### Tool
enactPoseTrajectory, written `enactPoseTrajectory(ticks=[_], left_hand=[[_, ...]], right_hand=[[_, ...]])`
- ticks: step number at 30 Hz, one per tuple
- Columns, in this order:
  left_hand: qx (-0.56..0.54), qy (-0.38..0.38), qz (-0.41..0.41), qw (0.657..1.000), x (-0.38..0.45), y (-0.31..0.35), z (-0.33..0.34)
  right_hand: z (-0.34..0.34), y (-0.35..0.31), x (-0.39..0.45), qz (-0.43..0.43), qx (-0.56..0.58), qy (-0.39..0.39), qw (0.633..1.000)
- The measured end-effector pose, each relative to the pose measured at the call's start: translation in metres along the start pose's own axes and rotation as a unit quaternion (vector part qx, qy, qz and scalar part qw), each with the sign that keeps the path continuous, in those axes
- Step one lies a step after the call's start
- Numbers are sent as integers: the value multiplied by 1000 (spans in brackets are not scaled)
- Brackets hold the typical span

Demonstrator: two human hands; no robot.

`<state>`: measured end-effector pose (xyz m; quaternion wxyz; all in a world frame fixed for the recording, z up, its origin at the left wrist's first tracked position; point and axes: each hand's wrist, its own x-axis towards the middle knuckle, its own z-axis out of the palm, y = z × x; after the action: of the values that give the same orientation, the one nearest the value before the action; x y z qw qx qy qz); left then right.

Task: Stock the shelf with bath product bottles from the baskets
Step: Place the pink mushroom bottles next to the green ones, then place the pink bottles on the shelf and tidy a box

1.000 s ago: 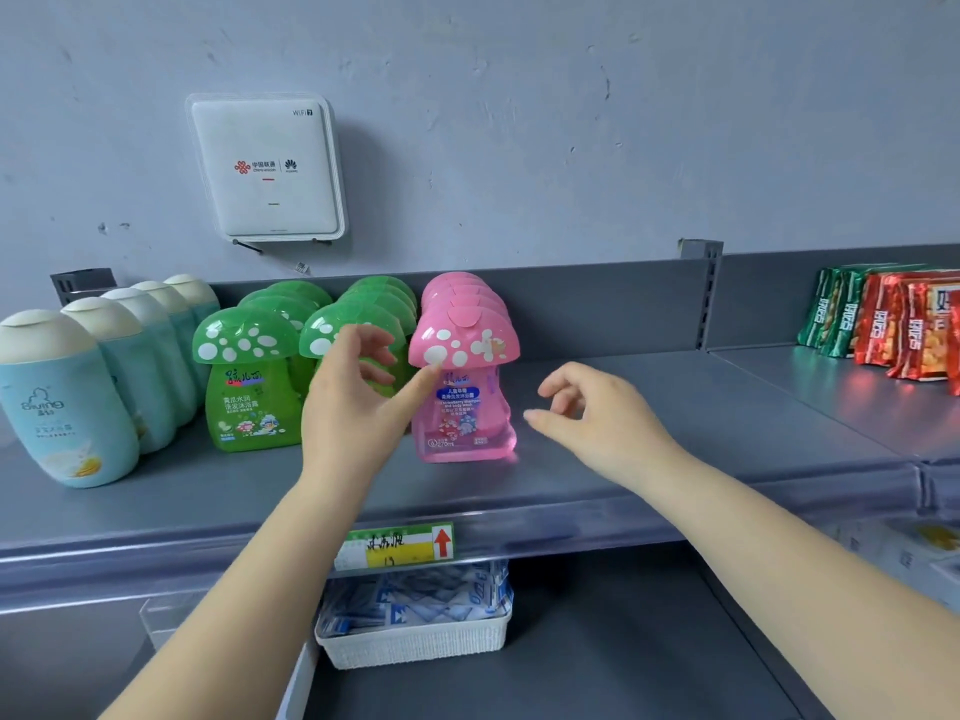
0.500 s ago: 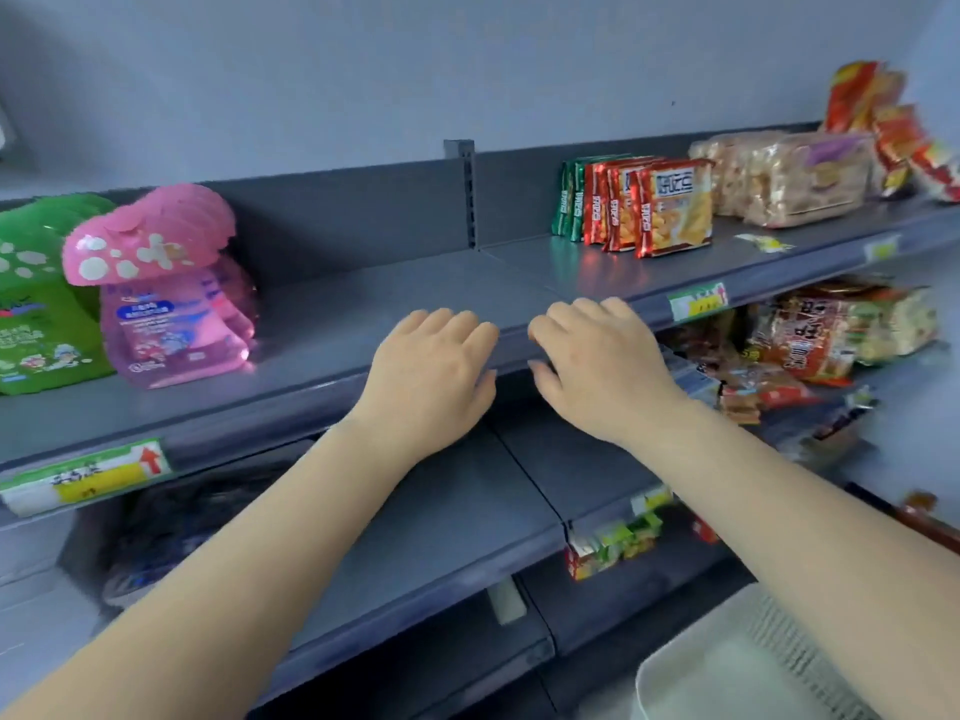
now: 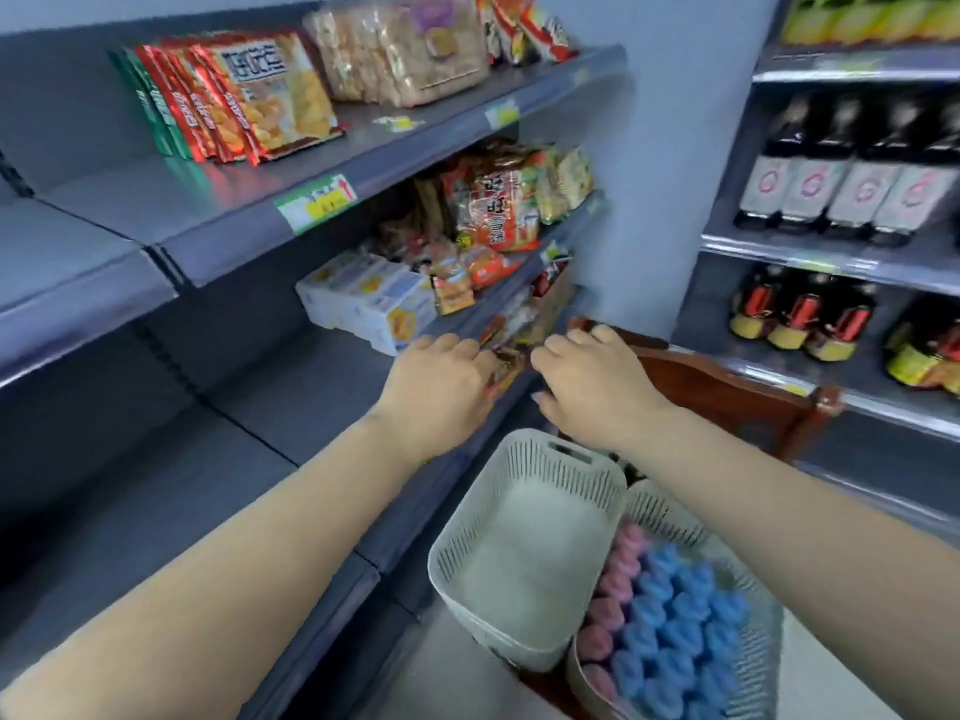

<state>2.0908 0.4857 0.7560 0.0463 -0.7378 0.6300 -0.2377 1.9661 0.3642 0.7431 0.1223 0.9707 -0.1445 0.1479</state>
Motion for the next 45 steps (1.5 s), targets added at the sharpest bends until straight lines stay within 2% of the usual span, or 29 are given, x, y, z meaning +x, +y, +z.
enactPoseTrajectory(ticks=[4, 9, 12, 17, 21, 26, 30, 32, 35, 37, 40, 43, 45], left_hand=[[-83, -18, 41, 996, 41, 60, 26], [-166, -113, 76, 977, 73, 128, 65], [-260, -140, 66, 953, 83, 160, 96], [-331, -250, 68, 908, 92, 204, 154], [-361, -311, 70, 876, 93, 240, 210], [-391, -341, 60, 853, 89, 272, 277], [-432, -386, -5, 815, 92, 294, 329], [-450, -386, -33, 805, 92, 308, 346], [-437, -395, -76, 804, 95, 328, 366], [-447, -390, -110, 798, 94, 337, 378], [-491, -413, -188, 744, 87, 344, 396], [-555, -393, -262, 685, 78, 355, 412], [-574, -367, -299, 668, 74, 359, 419]], right_hand=[[27, 47, -51, 78, 27, -64, 995], [60, 88, -109, 191, 75, -138, 969], [85, 103, -139, 265, 126, -176, 940], [137, 114, -176, 381, 195, -222, 876], [189, 116, -200, 418, 231, -239, 845], [258, 107, -226, 455, 286, -253, 804], [320, 96, -230, 459, 316, -264, 787], [351, 91, -228, 471, 334, -253, 776], [391, 87, -220, 479, 334, -244, 774], [415, 86, -215, 481, 305, -242, 785], [445, 86, -210, 455, 241, -255, 819], [463, 84, -206, 426, 211, -250, 843], [473, 84, -202, 418, 196, -241, 853]])
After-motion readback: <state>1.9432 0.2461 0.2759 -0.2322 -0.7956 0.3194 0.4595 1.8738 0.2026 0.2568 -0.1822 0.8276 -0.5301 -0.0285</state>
